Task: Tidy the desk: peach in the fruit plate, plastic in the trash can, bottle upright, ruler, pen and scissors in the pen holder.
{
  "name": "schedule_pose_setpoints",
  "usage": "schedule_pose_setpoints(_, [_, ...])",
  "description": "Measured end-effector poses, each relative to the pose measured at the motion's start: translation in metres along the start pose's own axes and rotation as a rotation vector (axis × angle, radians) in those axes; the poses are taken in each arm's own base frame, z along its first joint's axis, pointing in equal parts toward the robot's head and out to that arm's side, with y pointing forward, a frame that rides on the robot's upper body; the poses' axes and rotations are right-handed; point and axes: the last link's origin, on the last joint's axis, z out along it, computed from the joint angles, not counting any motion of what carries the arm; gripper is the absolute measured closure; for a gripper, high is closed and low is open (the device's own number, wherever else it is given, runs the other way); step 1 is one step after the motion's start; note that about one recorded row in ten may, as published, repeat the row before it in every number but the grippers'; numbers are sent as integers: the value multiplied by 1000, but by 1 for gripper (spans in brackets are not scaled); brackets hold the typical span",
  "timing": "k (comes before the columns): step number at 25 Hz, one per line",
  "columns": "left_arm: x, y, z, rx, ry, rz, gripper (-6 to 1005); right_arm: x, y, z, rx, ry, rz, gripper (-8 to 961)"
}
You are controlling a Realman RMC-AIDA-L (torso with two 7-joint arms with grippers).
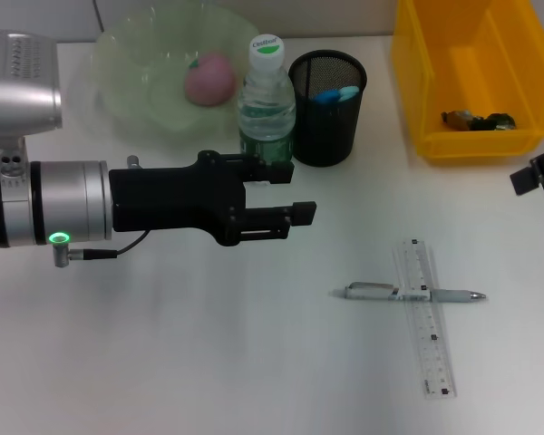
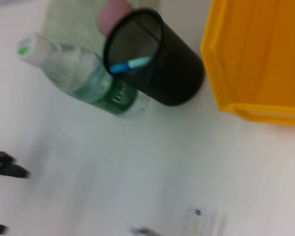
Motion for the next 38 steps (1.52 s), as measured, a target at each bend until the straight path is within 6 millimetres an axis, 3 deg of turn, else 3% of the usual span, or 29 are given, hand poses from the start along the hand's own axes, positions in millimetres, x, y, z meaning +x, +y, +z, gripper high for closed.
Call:
schedule_pose_setpoints(8, [-1,0,-1,5,0,1,340,-24,33,38,65,153,-57,297])
schedule_pose_setpoints(13, [-2,1,-1,4,1,0,340,-32,44,64,80,200,-57,297])
schedule_pose_setpoints(23, [-3,1,-1,6,2,2,340,-39,48,85,118,176,15,298])
schedule_pose_setpoints(38, [-6,0,0,15,0,-11,340,-24,40,110,118,217,70,298])
